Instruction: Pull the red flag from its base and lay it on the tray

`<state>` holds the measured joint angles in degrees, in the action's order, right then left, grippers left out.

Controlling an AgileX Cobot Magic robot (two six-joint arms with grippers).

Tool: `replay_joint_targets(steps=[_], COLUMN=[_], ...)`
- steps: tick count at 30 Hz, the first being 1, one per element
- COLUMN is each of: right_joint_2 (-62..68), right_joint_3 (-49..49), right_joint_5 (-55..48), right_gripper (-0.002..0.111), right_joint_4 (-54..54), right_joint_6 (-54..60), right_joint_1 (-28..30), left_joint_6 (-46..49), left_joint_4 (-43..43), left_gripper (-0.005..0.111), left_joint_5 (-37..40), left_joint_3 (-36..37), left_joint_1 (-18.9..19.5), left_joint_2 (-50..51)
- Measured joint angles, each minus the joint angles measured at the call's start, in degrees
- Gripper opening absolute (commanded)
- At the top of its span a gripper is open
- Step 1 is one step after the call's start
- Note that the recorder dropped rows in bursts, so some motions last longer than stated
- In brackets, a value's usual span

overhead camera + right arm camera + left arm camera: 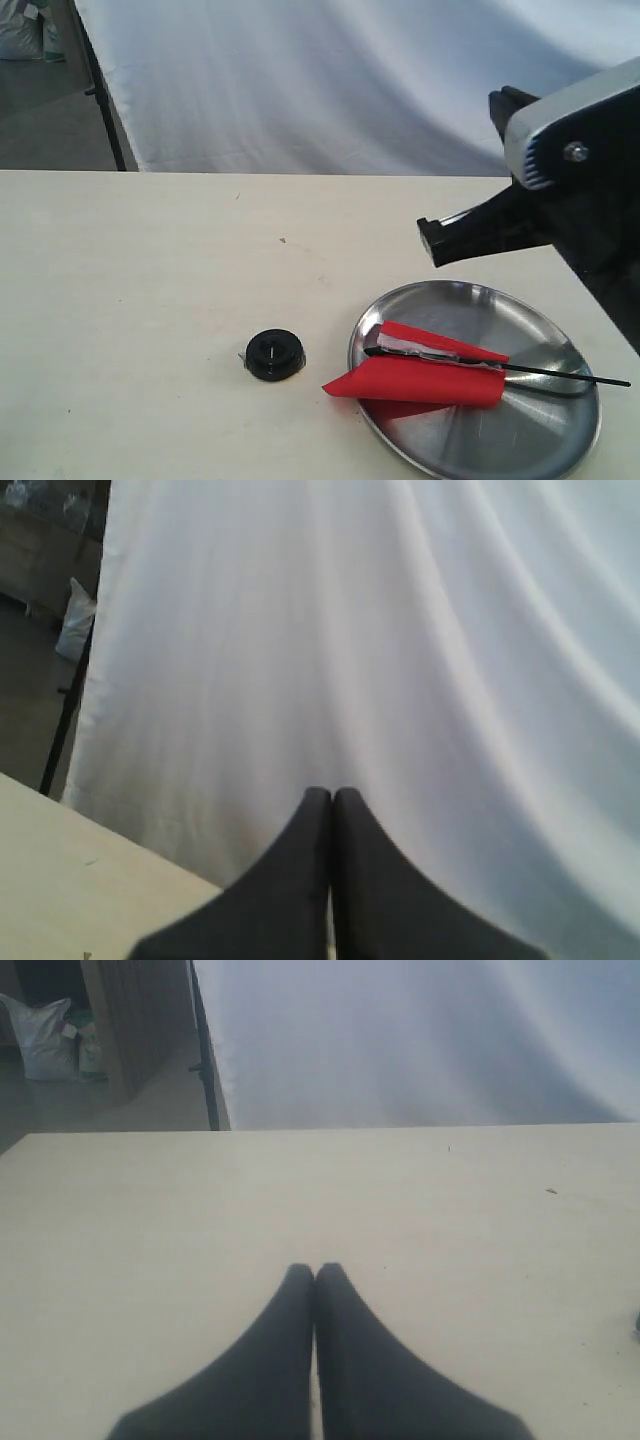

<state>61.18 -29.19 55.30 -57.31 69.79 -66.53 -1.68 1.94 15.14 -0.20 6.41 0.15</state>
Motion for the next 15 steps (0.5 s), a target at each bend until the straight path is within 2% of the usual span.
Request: replay_joint_targets(steps=[1, 3, 4, 8, 10, 15], right_joint_2=[-0.9, -2.6, -3.0, -3.0, -2.5, -2.4], right_joint_3=[0.0, 0.0, 0.0, 0.0, 0.0, 0.0], right_joint_5=[1.5, 8.2, 11.8, 13.4, 13.6, 13.7], right_gripper=[0.000, 0.000, 0.000, 0.000, 0.000, 0.000], right_joint_4=[-0.6, -3.0, -5.1, -7.8, -8.2, -9.1], right_joint_6=[1.8, 7.9, 11.9, 19.6, 21.7, 22.7], right_joint_1=[-1.9, -9.2, -15.4, -25.7, -28.4, -28.7], left_joint_6=[0.0, 0.0, 0.0, 0.0, 0.0, 0.0], left_joint_4=[0.0, 0.0, 0.0, 0.0, 0.0, 0.0], left_gripper=[0.000, 0.000, 0.000, 0.000, 0.000, 0.000], left_joint_5=[0.0, 0.0, 0.0, 0.0, 0.0, 0.0], left_joint_3=[0.0, 0.0, 0.0, 0.0, 0.0, 0.0], left_joint_1=[0.0, 0.0, 0.0, 0.0, 0.0, 0.0], left_joint_2=[0.0, 0.0, 0.0, 0.0, 0.0, 0.0])
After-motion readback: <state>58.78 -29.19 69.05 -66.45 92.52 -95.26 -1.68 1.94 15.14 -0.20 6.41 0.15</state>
